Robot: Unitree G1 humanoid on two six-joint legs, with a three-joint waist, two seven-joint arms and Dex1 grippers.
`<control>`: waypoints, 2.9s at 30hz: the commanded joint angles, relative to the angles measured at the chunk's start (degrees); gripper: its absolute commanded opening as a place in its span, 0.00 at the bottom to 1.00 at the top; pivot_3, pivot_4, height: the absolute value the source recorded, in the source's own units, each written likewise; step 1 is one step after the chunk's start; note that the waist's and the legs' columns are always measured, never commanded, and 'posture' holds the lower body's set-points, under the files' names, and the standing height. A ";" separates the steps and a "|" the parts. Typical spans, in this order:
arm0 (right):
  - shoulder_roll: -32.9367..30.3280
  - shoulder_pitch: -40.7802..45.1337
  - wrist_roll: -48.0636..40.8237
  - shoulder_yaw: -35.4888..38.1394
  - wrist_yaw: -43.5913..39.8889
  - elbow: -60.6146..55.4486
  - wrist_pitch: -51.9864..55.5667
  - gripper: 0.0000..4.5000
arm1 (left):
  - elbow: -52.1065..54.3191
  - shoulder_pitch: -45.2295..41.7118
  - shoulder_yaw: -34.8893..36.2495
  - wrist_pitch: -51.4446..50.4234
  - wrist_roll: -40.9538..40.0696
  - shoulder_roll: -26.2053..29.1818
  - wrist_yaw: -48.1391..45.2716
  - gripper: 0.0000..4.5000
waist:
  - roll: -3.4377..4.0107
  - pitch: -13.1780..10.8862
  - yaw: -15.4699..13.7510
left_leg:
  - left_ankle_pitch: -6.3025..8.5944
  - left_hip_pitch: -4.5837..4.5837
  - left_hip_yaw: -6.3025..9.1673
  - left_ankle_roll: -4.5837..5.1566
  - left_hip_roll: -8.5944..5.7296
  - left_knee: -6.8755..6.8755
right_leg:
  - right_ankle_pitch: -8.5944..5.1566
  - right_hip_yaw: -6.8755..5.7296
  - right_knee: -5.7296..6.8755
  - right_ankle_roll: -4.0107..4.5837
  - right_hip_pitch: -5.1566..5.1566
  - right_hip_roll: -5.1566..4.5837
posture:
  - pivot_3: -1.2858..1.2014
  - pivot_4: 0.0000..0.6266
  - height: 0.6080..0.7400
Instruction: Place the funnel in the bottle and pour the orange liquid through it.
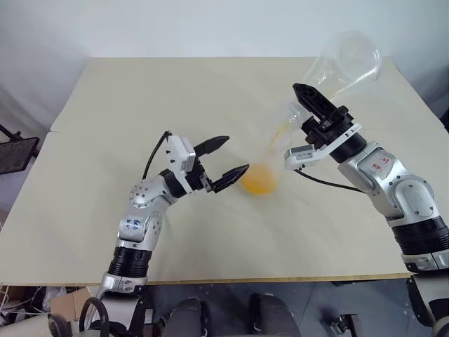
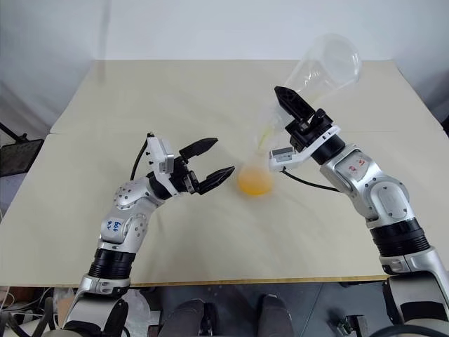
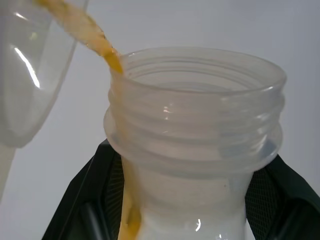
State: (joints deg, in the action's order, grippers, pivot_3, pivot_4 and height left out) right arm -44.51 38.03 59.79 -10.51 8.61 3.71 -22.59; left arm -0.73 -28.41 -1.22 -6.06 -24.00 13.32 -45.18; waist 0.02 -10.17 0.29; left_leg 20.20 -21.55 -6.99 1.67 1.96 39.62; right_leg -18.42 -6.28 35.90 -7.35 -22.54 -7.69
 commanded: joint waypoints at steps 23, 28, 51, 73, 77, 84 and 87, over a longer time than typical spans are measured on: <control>-0.39 -0.60 -3.51 1.73 -0.22 -0.89 0.62 0.58 | 1.69 -0.27 -0.19 0.86 0.10 -0.38 0.19 1.00 | 0.00 0.00 0.00 | 0.00 0.00 0.00 0.00 0.00 0.00 | 0.00 0.00 0.00 0.00 0.00 0.00 | 0.52 0.24 1.00; 1.49 -2.65 -13.25 4.41 -4.61 -2.10 1.58 0.58 | 1.75 -0.22 -0.08 0.72 0.05 -0.13 0.11 1.00 | 0.00 0.00 -0.04 | 0.00 0.00 0.01 0.00 0.00 0.00 | 0.00 -0.01 0.00 0.00 0.01 0.00 | 0.52 0.24 1.00; 14.25 -0.61 -74.47 37.96 -24.19 18.13 35.50 0.58 | 1.37 -0.90 -0.12 0.36 0.00 0.23 -0.26 1.00 | -0.02 -0.01 -0.03 | 0.00 -0.02 0.08 0.08 -0.07 0.00 | 0.00 -0.11 0.03 0.00 0.05 -0.06 | 0.52 0.24 1.00; 8.01 0.64 -78.67 39.16 -33.82 27.13 23.14 0.99 | 2.74 0.05 1.16 0.21 0.08 2.03 1.04 1.00 | -0.02 -0.01 -0.18 | 0.00 0.00 0.05 0.07 -0.07 0.01 | 0.01 -0.05 0.02 -0.02 0.06 -0.09 | 0.52 0.24 1.00; 6.01 -2.12 -80.02 40.16 -35.19 21.60 23.20 0.99 | 3.62 1.15 2.05 -0.35 -0.81 3.85 0.17 1.00 | -0.02 -0.01 -0.15 | 0.00 0.00 0.07 0.07 -0.05 0.00 | 0.01 -0.07 0.02 -0.02 0.06 -0.07 | 0.52 0.24 1.00; 4.37 -4.92 -83.26 41.42 -40.80 13.77 17.54 0.99 | 6.14 4.16 3.60 -1.43 -1.43 7.64 -1.29 1.00 | -0.02 -0.01 -0.15 | 0.00 0.00 0.05 0.07 -0.05 0.00 | 0.01 -0.05 0.01 -0.02 0.05 -0.06 | 0.52 0.24 1.00; 3.05 -6.55 -85.59 40.34 -46.93 9.08 17.15 0.99 | 8.67 6.56 4.93 -2.68 -2.18 10.51 -2.13 1.00 | -0.02 -0.01 -0.14 | 0.00 0.01 0.05 0.07 -0.05 -0.01 | 0.01 -0.04 0.00 -0.01 0.05 -0.06 | 0.52 0.24 1.00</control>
State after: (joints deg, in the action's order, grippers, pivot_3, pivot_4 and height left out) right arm -39.33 31.86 -23.62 29.38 -34.95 17.22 -4.13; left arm 4.63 -22.68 1.92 -8.39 -24.75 22.65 -46.58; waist 0.00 -10.19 0.15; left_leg 20.19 -21.54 -6.94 1.74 1.92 39.60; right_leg -18.41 -6.32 35.90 -7.36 -22.49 -7.76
